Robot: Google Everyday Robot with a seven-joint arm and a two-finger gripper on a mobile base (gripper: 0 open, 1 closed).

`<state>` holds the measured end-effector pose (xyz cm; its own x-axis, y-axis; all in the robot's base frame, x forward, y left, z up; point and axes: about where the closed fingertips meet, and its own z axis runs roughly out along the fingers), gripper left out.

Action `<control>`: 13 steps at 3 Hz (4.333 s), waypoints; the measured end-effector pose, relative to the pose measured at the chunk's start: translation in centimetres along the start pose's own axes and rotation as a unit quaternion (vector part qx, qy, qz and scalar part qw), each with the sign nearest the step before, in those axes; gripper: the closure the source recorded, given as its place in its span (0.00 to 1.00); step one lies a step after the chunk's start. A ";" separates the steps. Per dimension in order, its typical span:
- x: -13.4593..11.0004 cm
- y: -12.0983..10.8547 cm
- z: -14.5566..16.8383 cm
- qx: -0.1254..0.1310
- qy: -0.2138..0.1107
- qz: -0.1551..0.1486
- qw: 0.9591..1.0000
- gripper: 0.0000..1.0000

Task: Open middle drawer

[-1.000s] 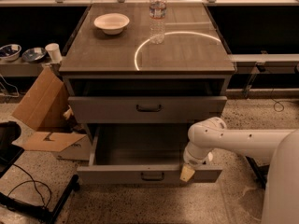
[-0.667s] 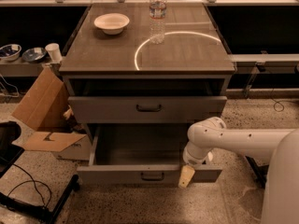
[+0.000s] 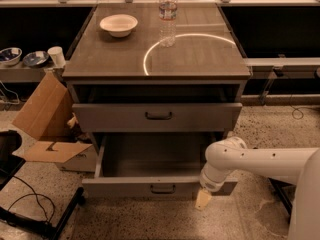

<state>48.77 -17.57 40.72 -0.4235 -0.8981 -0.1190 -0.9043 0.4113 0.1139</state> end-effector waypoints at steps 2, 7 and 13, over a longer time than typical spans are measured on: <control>1.2 2.1 0.2 -0.016 0.001 0.019 1.000 0.77; 4.2 6.5 0.0 -0.032 0.015 0.041 0.999 1.00; 4.3 8.4 -0.4 -0.034 -0.002 0.057 0.998 0.36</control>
Offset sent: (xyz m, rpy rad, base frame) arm -0.1561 0.0042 0.0202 -0.0784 0.1796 -0.0673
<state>39.36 -18.00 41.58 -0.5231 -0.8457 -0.1059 -0.8449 0.4983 0.1944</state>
